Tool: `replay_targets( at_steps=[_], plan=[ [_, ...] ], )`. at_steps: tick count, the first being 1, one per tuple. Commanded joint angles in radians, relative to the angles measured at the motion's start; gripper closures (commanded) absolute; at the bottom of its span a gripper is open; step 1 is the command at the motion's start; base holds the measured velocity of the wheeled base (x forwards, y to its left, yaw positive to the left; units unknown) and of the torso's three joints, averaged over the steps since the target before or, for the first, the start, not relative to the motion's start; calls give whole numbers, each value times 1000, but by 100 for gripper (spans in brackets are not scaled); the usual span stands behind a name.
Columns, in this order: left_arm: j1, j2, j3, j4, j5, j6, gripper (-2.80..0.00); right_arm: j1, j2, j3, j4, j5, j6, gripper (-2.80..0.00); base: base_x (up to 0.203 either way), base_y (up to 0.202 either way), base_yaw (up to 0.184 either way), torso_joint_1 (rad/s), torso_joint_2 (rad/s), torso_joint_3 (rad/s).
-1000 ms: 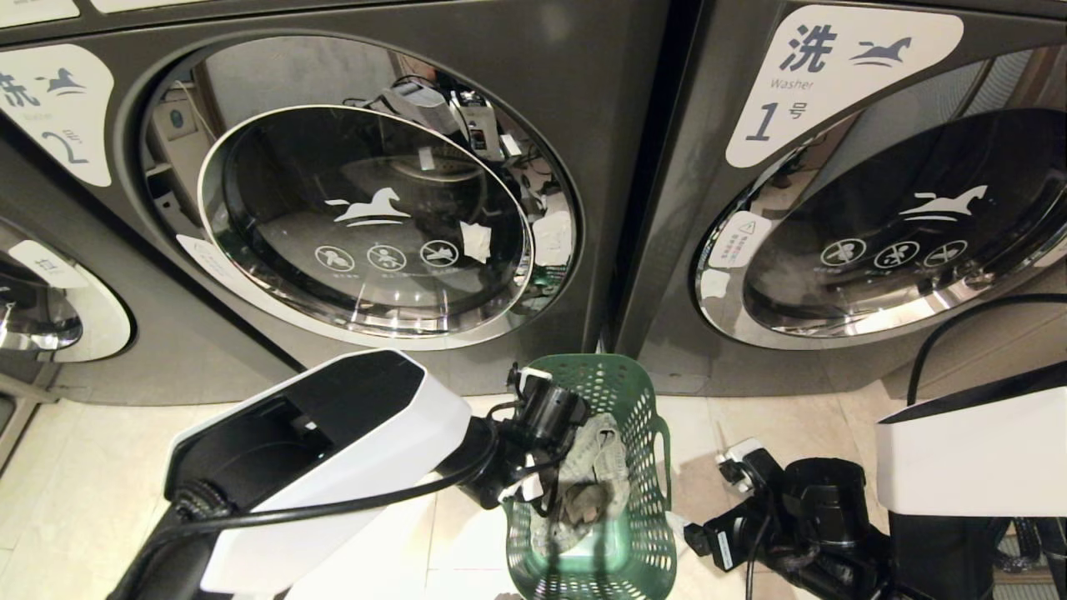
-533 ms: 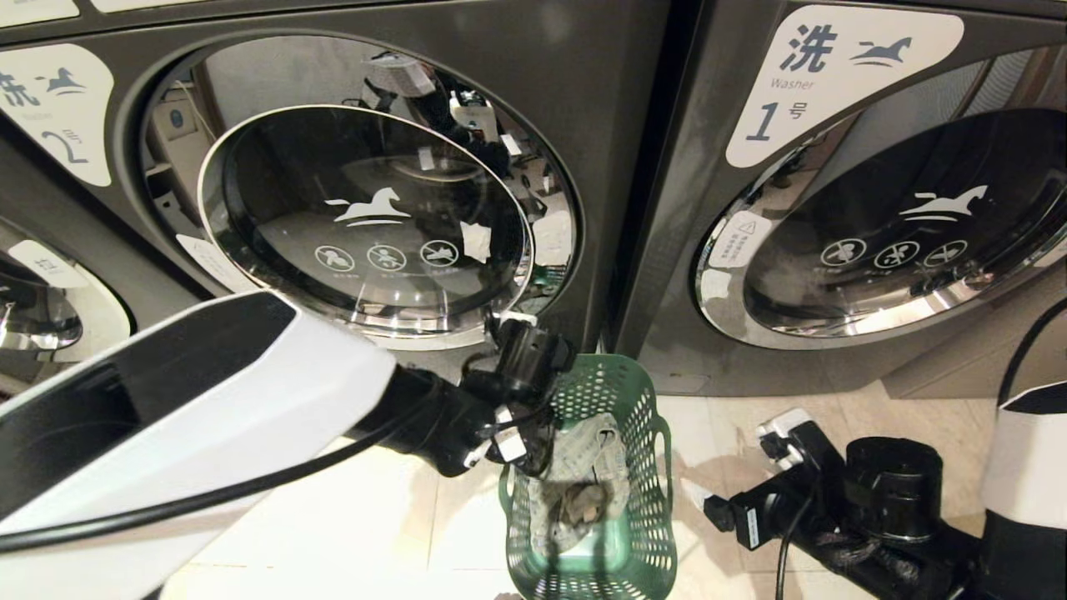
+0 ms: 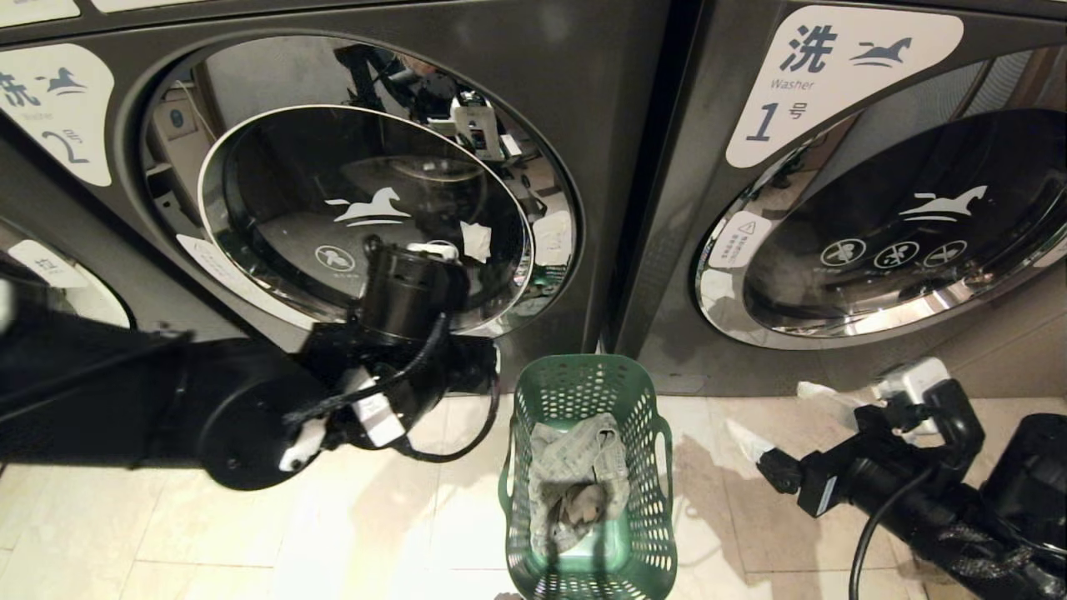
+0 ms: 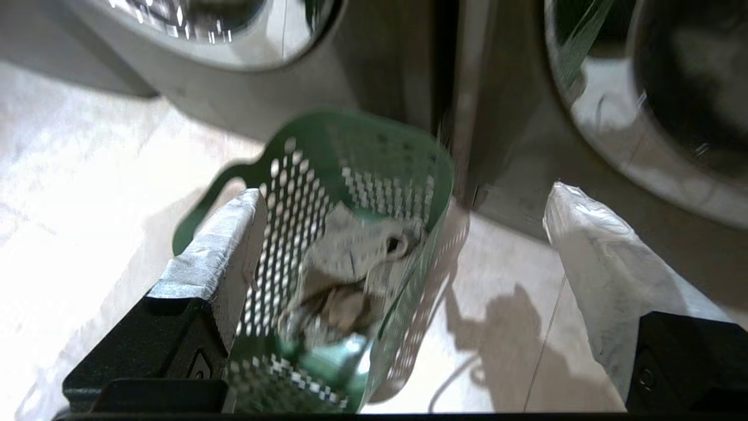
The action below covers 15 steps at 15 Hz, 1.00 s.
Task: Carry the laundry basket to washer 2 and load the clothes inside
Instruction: Open the lid of the washing machine
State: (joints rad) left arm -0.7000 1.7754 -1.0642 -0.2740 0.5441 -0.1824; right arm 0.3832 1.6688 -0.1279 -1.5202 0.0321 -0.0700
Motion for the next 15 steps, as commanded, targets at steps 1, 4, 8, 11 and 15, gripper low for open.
replay_targets(
  at_steps=[1, 4, 8, 11, 15],
  plan=[
    [22, -231, 98, -3, -45, -4, -280, 0, -150, -1, -10, 0, -4, -280, 0, 0, 0, 0, 0, 0],
    [56, -435, 224, 1, -88, -7, -280, 0, -260, 60, -10, 0, -20, -280, 0, 0, 0, 0, 0, 0],
    [97, -679, 455, 2, -126, -7, -280, -10, -453, 122, 46, -35, -40, -280, 0, 0, 0, 0, 0, 0],
    [210, -838, 603, 20, -153, 3, -280, -177, -633, 127, 281, -75, -86, -280, 0, 0, 0, 0, 0, 0],
    [559, -1001, 721, 54, -205, 75, -280, -391, -985, 129, 596, -85, -111, -280, 0, 0, 0, 0, 0, 0]
  ],
)
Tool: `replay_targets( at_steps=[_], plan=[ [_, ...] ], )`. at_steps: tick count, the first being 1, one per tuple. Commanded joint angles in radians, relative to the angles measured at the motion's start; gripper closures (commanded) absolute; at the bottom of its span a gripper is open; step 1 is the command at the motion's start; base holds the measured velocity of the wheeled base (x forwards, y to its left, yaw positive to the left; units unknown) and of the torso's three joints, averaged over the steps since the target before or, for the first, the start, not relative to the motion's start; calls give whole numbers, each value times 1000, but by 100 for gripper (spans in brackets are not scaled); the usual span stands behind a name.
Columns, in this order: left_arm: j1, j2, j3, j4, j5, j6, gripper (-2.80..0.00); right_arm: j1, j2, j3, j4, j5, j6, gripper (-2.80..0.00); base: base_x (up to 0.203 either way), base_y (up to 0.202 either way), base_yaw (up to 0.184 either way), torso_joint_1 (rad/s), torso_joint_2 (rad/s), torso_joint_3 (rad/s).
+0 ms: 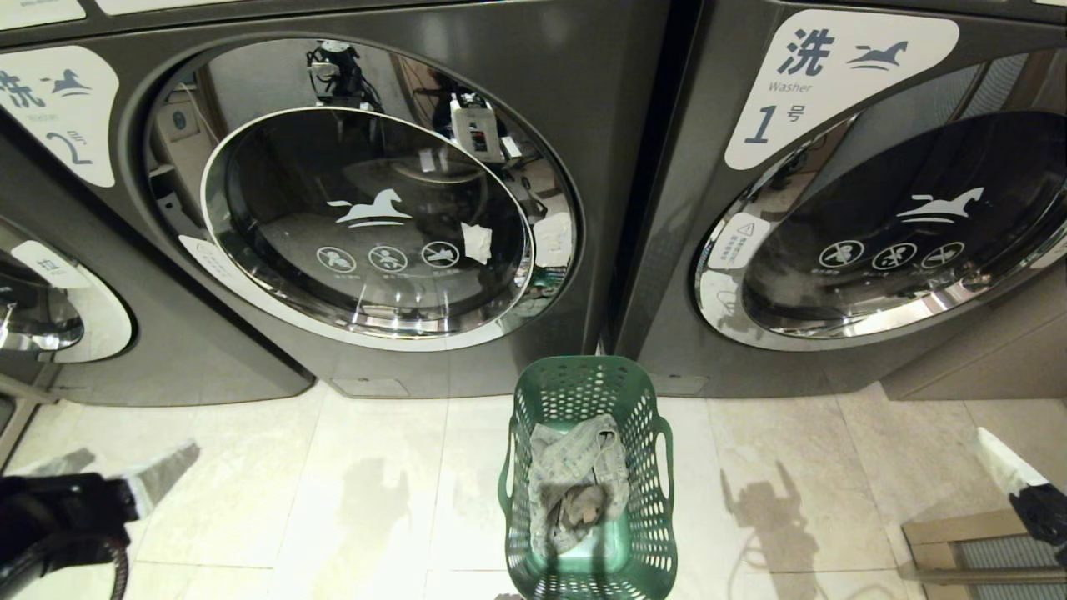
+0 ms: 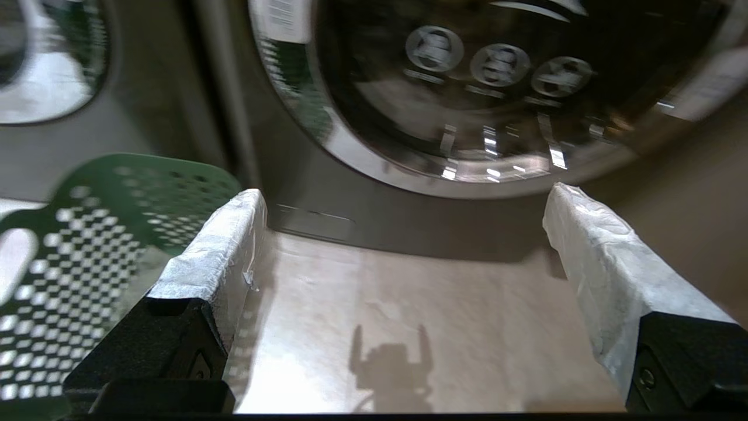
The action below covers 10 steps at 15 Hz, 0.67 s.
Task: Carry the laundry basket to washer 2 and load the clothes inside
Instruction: Open the lid of the washing machine
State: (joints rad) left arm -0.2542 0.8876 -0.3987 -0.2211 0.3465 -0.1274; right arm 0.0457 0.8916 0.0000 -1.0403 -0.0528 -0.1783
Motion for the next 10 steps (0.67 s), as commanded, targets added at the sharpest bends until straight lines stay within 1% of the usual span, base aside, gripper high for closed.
replay_targets(
  at_steps=[1, 2, 4, 5, 6, 7, 10],
  plan=[
    [151, -199, 119, 4, -19, 60, -280, -70, -320, 1, 240, 4, -6, -280, 0, 0, 0, 0, 0, 0],
    [181, -278, 194, 7, -27, 100, -280, -82, -421, 1, 383, 10, -9, -280, 0, 0, 0, 0, 0, 0],
    [220, -418, 353, 14, -43, 194, -280, -100, -576, 1, 749, 40, -35, -280, 0, 0, 0, 0, 0, 0],
    [228, -477, 384, 40, -64, 221, -280, -107, -607, 1, 879, 73, -54, -280, 0, 0, 0, 0, 0, 0],
    [233, -526, 381, 91, -98, 227, -280, -110, -614, 1, 973, 104, -64, -280, 0, 0, 0, 0, 0, 0],
    [236, -576, 371, 148, -139, 222, -280, -112, -617, -5, 1048, 120, -62, -280, 0, 0, 0, 0, 0, 0],
    [240, -768, 331, 331, -293, 216, -280, -112, -619, -9, 1062, 125, -53, -280, 0, 0, 0, 0, 0, 0]
  ],
)
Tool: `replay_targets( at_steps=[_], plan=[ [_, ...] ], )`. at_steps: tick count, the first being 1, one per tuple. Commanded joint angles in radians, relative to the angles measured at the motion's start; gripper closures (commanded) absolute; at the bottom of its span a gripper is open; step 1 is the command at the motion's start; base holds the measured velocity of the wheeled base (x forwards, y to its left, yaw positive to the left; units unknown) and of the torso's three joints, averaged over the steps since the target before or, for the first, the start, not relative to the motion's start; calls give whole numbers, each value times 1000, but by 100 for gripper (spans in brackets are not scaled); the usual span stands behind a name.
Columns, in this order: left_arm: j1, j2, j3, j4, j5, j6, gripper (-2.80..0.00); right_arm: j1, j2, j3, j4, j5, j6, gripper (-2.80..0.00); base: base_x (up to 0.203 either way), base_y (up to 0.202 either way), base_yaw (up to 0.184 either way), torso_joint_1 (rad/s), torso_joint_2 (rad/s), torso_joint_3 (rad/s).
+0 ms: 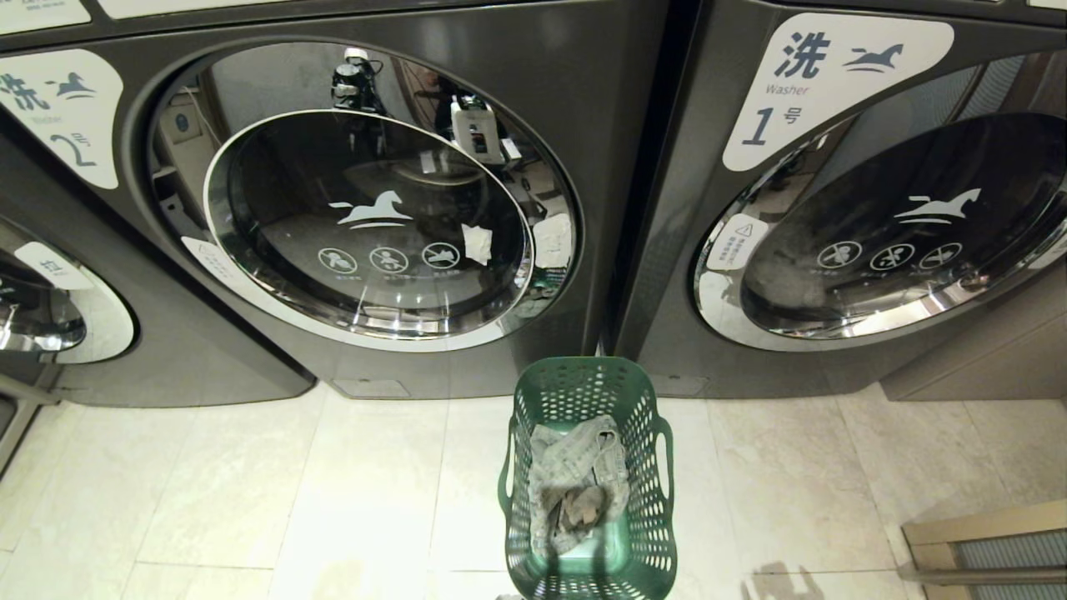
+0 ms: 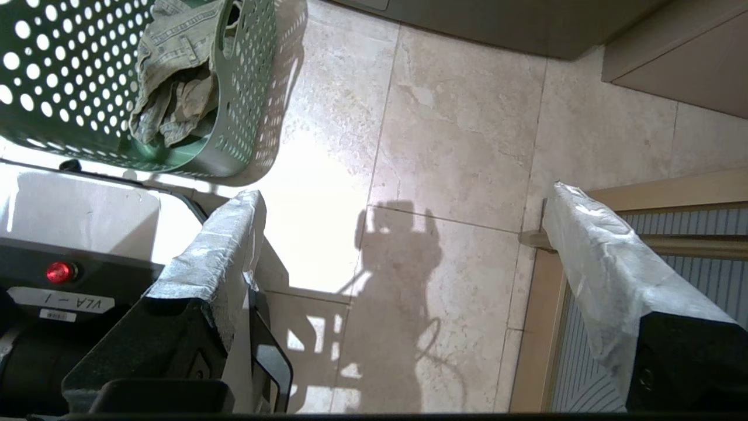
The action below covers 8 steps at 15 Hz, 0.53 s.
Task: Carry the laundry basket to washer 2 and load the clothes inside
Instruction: Open the lid of the washing machine
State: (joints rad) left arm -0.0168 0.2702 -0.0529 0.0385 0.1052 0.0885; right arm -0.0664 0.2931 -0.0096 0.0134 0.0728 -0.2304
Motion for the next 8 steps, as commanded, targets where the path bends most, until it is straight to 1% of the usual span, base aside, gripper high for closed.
replay_targets(
  at_steps=[1, 2, 3, 6, 7, 8],
  plan=[
    [4, -222, -24, 124, -103, 1, -280, -1, -20, 0, 8, -1, -1, -280, 0, 0, 0, 0, 0, 0],
    [5, -263, -31, 160, -128, -1, -280, -1, -20, 0, 8, -1, -1, -280, 0, 0, 0, 0, 0, 0],
    [6, -273, -38, 194, -135, -5, -280, -1, -19, 1, 7, 0, 5, -280, 0, 0, 0, 0, 0, 0],
    [7, -272, -39, 196, -136, -6, -280, -1, -20, 10, -17, -6, 35, -280, 0, 0, 0, 0, 0, 0],
    [8, -272, -39, 196, -133, -7, -280, -1, -20, 10, -50, -8, 37, -280, 0, 0, 0, 0, 0, 0],
    [7, -272, -38, 196, -128, -26, -280, 0, -20, 10, -50, 2, 47, -280, 0, 0, 0, 0, 0, 0]
  ],
)
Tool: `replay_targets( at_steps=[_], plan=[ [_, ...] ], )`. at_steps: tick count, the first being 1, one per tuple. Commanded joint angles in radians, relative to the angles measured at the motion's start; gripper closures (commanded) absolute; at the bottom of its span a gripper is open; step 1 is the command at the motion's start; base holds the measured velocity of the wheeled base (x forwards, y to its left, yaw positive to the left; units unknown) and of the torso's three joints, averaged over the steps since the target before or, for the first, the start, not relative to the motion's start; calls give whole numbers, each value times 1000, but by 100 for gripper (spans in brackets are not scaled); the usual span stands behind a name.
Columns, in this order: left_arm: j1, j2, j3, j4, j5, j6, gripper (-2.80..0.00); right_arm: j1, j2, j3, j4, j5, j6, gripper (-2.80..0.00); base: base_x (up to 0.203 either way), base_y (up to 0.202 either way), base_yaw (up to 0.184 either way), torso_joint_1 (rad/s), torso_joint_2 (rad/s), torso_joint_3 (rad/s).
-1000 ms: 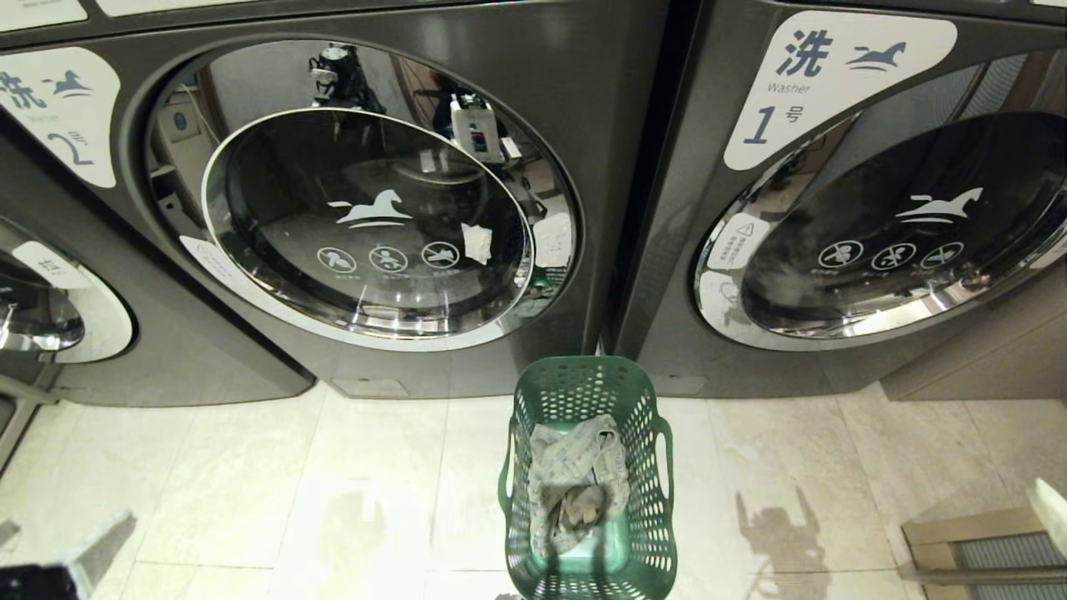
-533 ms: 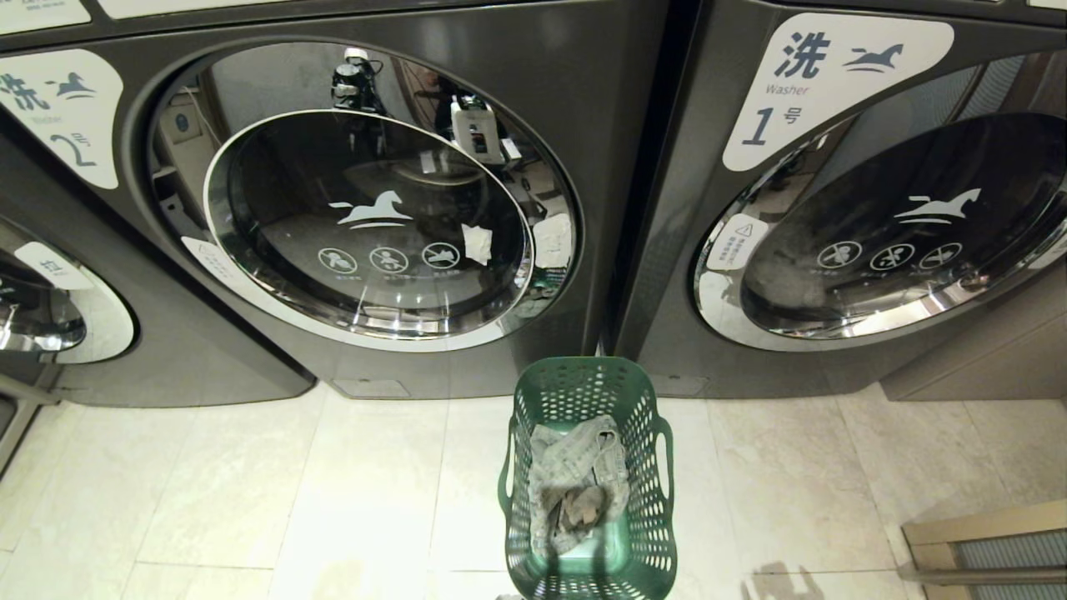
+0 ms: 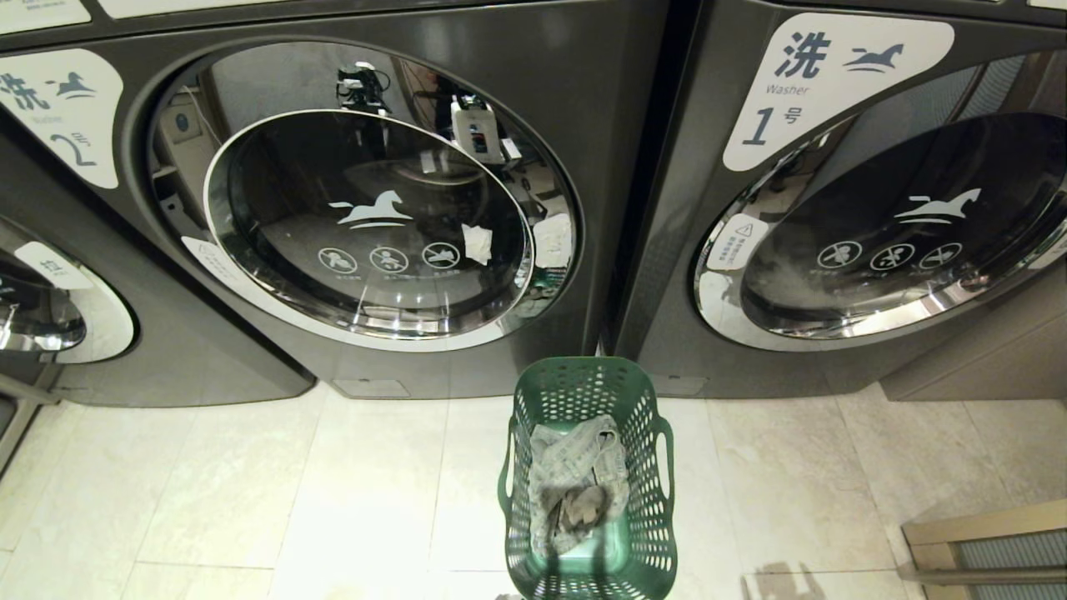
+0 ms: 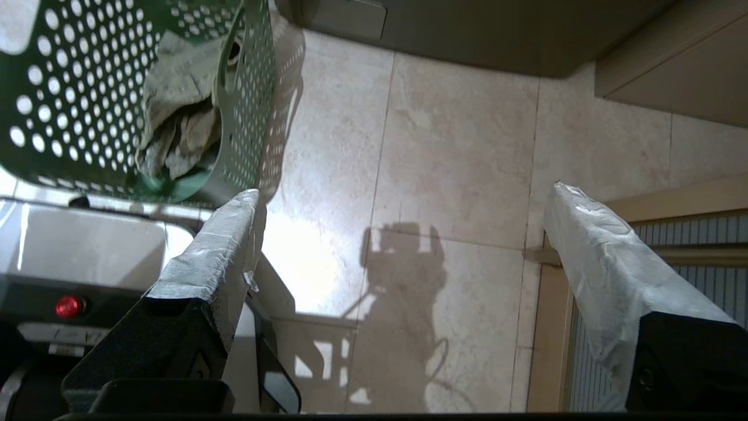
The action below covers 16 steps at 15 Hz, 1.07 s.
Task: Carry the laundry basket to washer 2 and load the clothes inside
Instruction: Open the lid of the washing machine
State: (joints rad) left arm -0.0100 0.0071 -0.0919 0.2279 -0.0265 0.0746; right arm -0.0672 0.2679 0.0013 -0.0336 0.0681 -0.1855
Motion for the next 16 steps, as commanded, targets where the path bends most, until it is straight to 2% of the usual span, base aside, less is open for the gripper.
replay_targets(
  at_steps=[1, 3, 7, 11, 16],
  plan=[
    [1, -9, 2, 5, 12, -47, -280, 1, 5, -1, -2, 7, -2, -280, 0, 0, 0, 0, 0, 0],
    [1, -9, 1, 4, 51, -115, -280, 1, 5, -1, -3, 7, -10, -280, 0, 0, 0, 0, 0, 0],
    [1, -9, 1, 4, 53, -116, -280, 19, -24, -1, -5, 8, -7, -280, 0, 0, 0, 0, 0, 0],
    [1, -9, 1, 4, 53, -116, -280, 63, -266, -8, 46, -3, -18, -280, 0, 0, 0, 0, 0, 0],
    [1, -9, 1, 4, 53, -116, -280, 72, -266, -1, 41, -19, 19, -280, 0, 0, 0, 0, 0, 0]
  ],
)
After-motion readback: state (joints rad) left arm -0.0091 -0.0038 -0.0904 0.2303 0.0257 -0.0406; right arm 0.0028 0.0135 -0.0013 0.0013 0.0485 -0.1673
